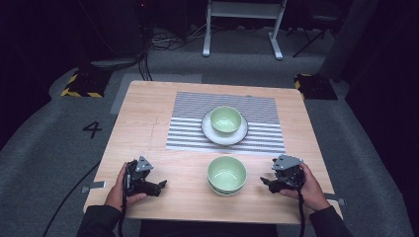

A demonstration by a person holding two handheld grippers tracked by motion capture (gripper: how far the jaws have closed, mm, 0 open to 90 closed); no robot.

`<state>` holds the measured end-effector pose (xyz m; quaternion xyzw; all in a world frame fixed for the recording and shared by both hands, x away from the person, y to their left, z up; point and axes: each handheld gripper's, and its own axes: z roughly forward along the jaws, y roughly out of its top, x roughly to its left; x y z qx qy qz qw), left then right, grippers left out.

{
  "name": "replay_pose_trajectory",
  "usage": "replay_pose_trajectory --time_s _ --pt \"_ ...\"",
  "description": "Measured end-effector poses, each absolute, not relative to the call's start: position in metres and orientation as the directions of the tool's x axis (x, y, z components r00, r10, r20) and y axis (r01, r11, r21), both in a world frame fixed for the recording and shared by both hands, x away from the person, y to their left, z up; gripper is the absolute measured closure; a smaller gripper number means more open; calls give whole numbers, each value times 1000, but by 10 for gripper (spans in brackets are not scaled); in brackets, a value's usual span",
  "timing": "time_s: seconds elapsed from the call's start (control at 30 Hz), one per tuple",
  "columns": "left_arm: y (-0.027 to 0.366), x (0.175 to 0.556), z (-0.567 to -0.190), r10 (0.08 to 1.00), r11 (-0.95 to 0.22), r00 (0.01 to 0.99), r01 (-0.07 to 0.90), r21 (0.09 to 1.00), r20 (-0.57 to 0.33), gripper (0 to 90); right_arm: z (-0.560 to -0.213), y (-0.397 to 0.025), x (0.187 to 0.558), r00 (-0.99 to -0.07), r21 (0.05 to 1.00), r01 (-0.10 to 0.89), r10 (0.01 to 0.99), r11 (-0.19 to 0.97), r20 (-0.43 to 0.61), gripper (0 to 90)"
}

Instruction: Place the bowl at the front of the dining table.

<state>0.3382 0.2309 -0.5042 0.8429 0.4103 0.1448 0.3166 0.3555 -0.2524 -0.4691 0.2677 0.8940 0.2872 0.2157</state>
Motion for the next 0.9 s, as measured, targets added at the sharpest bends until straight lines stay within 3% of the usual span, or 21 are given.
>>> replay_pose_trajectory --time_s 0.9 --pt "231 339 -504 783 -460 622 600 655 -20 3 -496 -306 342 -676 696 483 732 531 -89 158"
